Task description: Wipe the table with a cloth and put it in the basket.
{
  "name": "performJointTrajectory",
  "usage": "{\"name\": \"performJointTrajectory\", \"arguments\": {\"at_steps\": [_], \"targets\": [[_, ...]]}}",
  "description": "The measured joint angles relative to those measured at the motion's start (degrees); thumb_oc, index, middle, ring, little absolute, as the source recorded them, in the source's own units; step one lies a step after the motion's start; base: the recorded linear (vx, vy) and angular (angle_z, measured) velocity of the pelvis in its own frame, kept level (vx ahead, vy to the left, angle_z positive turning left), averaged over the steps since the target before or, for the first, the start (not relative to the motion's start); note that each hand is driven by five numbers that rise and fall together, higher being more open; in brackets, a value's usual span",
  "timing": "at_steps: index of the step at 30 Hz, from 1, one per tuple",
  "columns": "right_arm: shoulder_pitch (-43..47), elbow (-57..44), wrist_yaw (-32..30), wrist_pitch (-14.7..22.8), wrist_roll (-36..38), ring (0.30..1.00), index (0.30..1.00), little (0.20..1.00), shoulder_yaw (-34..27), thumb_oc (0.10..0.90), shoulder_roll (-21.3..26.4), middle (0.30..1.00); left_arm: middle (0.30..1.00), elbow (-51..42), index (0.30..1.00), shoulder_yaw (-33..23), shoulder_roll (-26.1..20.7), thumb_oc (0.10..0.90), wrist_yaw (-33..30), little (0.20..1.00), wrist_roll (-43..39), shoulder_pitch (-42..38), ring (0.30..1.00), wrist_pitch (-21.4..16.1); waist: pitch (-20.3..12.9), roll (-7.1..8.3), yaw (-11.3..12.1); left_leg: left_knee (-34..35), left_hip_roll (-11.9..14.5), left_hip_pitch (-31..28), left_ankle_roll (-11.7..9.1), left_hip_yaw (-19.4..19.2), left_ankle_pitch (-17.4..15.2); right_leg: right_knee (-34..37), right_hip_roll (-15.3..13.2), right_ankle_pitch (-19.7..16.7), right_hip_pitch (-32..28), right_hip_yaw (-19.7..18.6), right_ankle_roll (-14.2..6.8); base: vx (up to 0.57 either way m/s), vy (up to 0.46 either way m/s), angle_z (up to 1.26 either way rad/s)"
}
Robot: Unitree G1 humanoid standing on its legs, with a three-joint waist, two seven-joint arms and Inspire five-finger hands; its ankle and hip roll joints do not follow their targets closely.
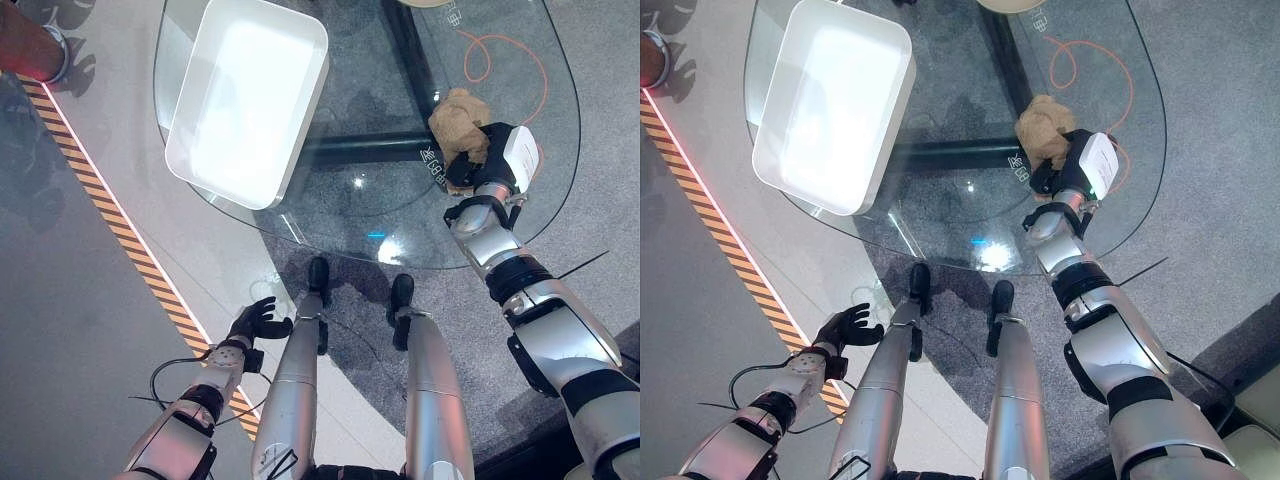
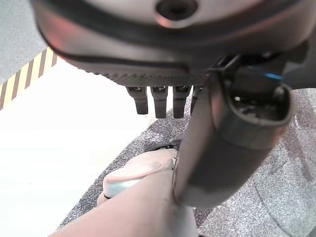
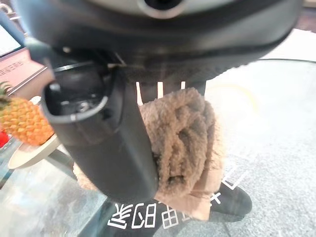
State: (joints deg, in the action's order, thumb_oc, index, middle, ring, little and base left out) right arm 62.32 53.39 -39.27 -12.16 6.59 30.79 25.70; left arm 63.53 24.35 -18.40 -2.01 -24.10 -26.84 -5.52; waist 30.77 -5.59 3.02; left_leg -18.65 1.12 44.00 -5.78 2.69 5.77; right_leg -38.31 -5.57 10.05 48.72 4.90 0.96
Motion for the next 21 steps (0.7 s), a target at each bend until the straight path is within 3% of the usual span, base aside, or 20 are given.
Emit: {"name": "performJointTrajectory", "arguments": {"at_steps": [6,10,21], "targets": [[-0.05,-2.64,3.94,-0.05,-3.27,0.300,0.300,0.200,2.36,0.100,-0.07,0.300,0.900,-0.58,0.900,0.05,0.16,0.800,-0.21,0.900,0.02,0.19,0.900,0.14,-0.03,-0.38,-0.04,0.68,0.30,-0.29,-0.37,0.21,0.34,-0.22,0.10,0.16,0.12,0.38,0.37,0.00,0.004,0.01],[-0.11,-5.15,7.56,0.05,-4.91,0.300,0.300,0.200,4.87,0.100,-0.94,0.300,0.900,-1.15,0.900,0.26,1.20,0.800,-1.07,0.900,0.02,0.24,0.900,0.17,-0.15,-1.59,0.02,1.55,0.32,-0.52,-0.86,0.85,0.76,-0.42,0.00,0.48,0.12,0.95,0.83,0.00,0.021,0.06],[-2.65,-9.66,12.13,0.29,-10.08,0.300,0.300,0.200,7.86,0.100,-3.13,0.300,0.900,-1.75,0.900,0.27,1.71,0.800,-1.18,0.900,0.02,0.50,0.900,0.25,-0.44,-2.20,0.04,2.20,0.50,-0.63,-1.01,0.98,0.89,-0.74,0.31,0.94,0.43,1.13,1.15,0.00,0.000,0.00]]}}
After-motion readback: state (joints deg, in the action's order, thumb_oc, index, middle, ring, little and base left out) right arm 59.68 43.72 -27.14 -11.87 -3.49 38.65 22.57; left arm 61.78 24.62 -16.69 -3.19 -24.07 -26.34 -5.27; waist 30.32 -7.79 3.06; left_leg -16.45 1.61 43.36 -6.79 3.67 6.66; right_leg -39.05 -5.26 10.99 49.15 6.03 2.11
